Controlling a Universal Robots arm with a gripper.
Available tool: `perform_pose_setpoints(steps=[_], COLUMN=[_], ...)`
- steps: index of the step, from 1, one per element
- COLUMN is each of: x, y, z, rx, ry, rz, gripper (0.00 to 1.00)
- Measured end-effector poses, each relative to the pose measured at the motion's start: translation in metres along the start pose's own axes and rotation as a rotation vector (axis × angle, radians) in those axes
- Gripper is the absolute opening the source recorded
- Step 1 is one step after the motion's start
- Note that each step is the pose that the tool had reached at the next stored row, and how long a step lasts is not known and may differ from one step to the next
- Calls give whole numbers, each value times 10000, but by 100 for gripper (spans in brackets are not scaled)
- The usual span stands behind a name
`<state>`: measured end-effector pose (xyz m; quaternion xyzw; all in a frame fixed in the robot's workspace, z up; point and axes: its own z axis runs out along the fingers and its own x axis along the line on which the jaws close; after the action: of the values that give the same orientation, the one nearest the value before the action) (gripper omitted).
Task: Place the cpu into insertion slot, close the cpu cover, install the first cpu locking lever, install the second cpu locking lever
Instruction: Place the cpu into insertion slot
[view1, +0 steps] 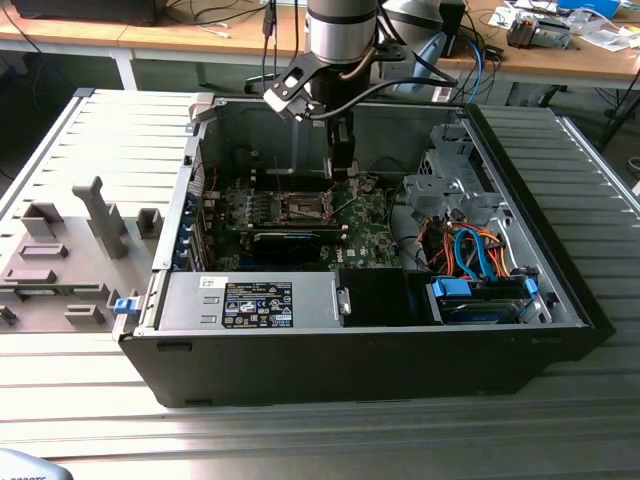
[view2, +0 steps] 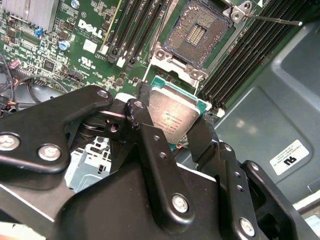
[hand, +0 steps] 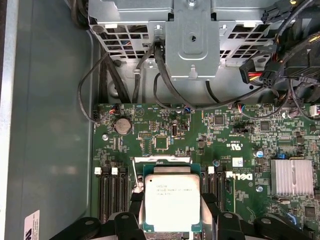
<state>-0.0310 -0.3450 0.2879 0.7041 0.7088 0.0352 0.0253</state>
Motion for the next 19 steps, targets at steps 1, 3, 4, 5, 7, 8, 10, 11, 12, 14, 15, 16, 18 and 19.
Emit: perform_pose_setpoints(steps=[1,3,4,5,7,8,10,11,12,14,15,16,18,19], x=[0,0,0,0,0,0,0,-1,-1,-1,-1,-1,-1,-1], y=[-5,-12,-17,-20,-28,-30,-34,-37,-39,-44,-48,-50,-54,-59], z=[1,3,4,5,10,12,15,17,19,23,26,28,31,34], rx=[0,0,0,0,0,0,0,0,0,0,0,0,0,0], ry=[-1,0,0,0,1,1,1,0,0,0,0,0,1,0], rz=[0,-2,-2,-1,-4,-2,-2,-1,-2,-3,-2,-2,-2,-2], gripper=[54,54,54,54,54,54,54,54,54,54,54,54,54,54])
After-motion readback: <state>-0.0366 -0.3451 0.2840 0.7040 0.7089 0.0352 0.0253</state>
